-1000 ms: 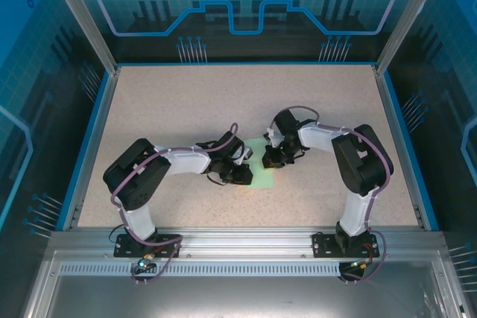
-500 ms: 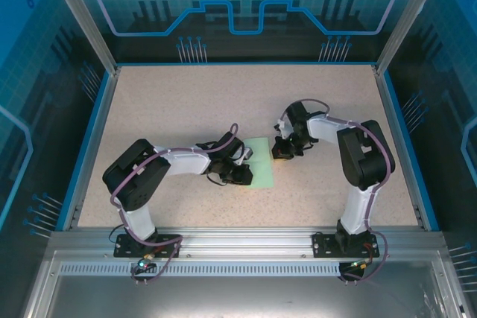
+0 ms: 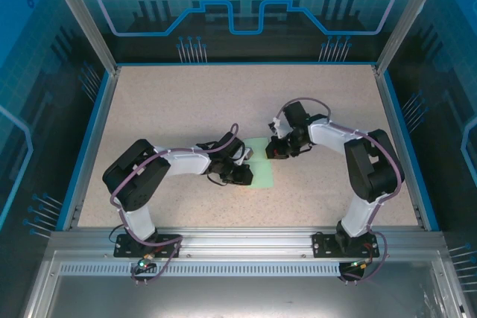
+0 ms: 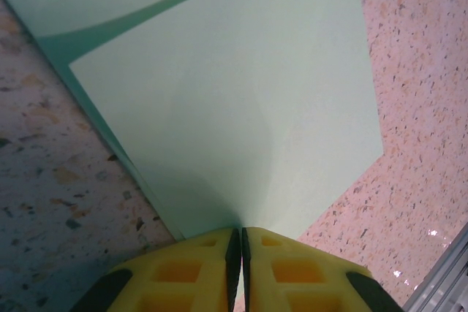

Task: Fold a paper plane with a square sheet of paper (fold left side to right side)
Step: Fold the triangle a second time at the center of the table.

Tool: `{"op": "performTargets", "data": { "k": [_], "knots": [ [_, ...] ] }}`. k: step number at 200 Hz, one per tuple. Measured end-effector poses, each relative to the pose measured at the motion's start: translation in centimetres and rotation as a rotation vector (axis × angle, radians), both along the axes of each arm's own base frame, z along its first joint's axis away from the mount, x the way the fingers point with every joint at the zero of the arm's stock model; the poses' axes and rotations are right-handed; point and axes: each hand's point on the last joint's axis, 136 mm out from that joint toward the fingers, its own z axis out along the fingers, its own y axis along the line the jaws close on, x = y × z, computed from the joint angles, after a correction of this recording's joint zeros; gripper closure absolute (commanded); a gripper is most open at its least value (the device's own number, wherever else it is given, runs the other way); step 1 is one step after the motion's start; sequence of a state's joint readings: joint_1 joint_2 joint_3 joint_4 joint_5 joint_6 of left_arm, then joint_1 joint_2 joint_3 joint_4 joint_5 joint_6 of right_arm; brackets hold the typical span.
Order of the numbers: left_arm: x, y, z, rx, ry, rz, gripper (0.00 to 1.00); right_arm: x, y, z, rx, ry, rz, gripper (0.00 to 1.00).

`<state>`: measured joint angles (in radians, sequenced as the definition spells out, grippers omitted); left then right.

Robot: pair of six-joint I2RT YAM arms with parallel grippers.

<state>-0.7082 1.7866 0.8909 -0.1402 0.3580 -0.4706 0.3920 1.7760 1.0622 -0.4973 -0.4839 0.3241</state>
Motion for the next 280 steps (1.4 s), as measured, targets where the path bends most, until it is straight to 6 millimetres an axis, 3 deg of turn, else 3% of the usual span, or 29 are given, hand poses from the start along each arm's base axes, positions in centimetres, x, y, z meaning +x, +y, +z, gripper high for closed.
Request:
{"op": "performTargets", "data": {
  "k": [31,60,91,153,217,280],
  "knots": [
    [0.0,-0.1,0.1,0.005,0.001,-0.001,0.84,-1.3,1.3,-1.5,0.003,0.055,0.027,1.00],
    [0.0,-0.2,0.4,0.014,0.003,-0.005,0.82,-1.8,1.1,-3.6,-0.028,0.112,0.023,1.00],
    [0.2,-0.3,0.9,0.032,0.007,-0.003,0.81,-1.6,1.1,-3.6,-0.034,0.121,0.022,1.00],
    [2.4,-2.6,4.3,-0.013,-0.058,-0.029,0.82,-1.6,1.1,-3.7,-0.038,0.125,0.021,1.00],
    [2.1,-2.5,0.9,0.043,0.003,-0.038,0.82,-1.6,1.1,-3.7,-0.039,0.125,0.022,1.00],
    [1.5,-2.0,0.4,0.018,-0.026,-0.037,0.82,-1.6,1.0,-3.7,-0.043,0.126,0.021,1.00]
  ]
}}
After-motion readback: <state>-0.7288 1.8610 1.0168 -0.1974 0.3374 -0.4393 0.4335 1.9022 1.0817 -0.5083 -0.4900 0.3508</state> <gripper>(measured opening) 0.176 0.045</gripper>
